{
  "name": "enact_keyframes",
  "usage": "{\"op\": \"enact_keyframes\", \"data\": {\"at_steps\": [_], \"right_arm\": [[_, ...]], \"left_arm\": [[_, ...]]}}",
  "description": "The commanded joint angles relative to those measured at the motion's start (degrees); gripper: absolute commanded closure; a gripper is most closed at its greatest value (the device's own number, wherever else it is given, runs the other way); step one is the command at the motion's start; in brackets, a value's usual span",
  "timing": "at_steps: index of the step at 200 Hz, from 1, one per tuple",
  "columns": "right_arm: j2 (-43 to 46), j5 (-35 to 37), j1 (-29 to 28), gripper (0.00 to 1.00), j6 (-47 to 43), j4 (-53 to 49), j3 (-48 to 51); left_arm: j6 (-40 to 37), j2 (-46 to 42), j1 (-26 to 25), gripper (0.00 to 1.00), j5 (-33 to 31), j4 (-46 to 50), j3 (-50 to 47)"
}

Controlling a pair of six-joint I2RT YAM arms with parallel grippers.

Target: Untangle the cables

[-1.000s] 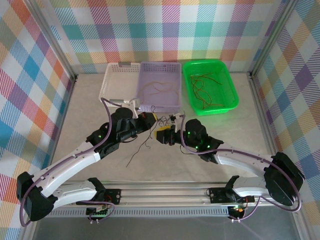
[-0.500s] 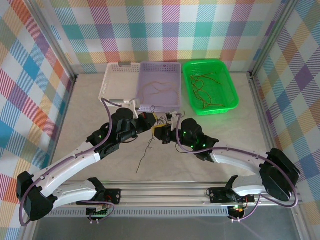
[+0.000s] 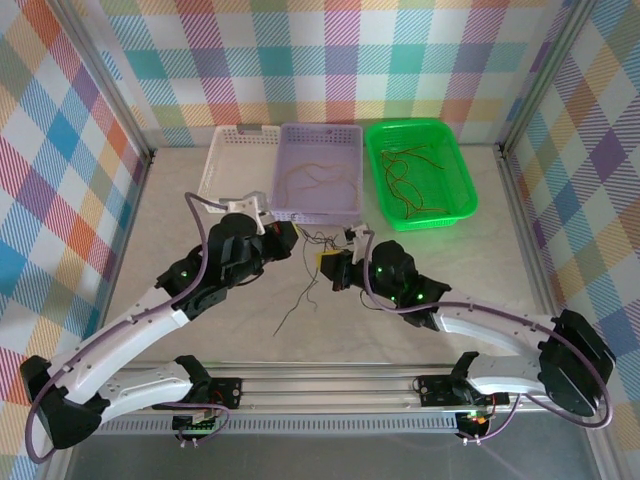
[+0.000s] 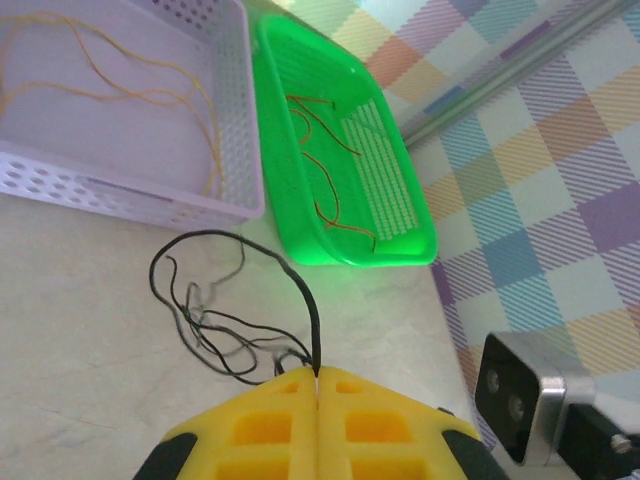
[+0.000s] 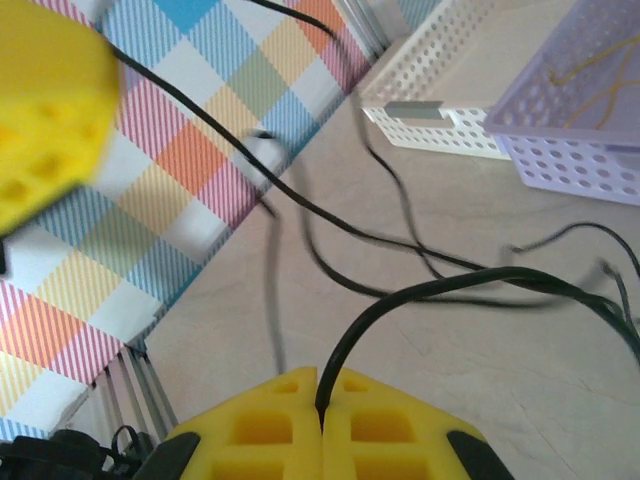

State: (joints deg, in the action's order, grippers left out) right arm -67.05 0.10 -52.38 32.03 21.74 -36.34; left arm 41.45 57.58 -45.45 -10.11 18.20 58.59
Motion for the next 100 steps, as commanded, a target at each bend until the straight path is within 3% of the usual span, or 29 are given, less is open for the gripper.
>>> {"op": "enact_keyframes", "data": {"at_steps": [1,62,100], "right_arm": [[3.3,2.8,-0.2,1.0,-2.0,-2.9,2.4],[15.9,8.3,4.3,1.0,-1.3,-14.2,8.1],[28.2,11.3,12.4,1.0,1.8,-26.3,11.3]], "left_arm": [[-5.7,-2.0,-0.1,1.0,-5.9,7.0,4.5],[-13.3,-4.3,3.6,1.0,-11.4,16.8,11.4],[-17.5,-5.8,6.3,1.0,-13.5,20.6,14.4]]}}
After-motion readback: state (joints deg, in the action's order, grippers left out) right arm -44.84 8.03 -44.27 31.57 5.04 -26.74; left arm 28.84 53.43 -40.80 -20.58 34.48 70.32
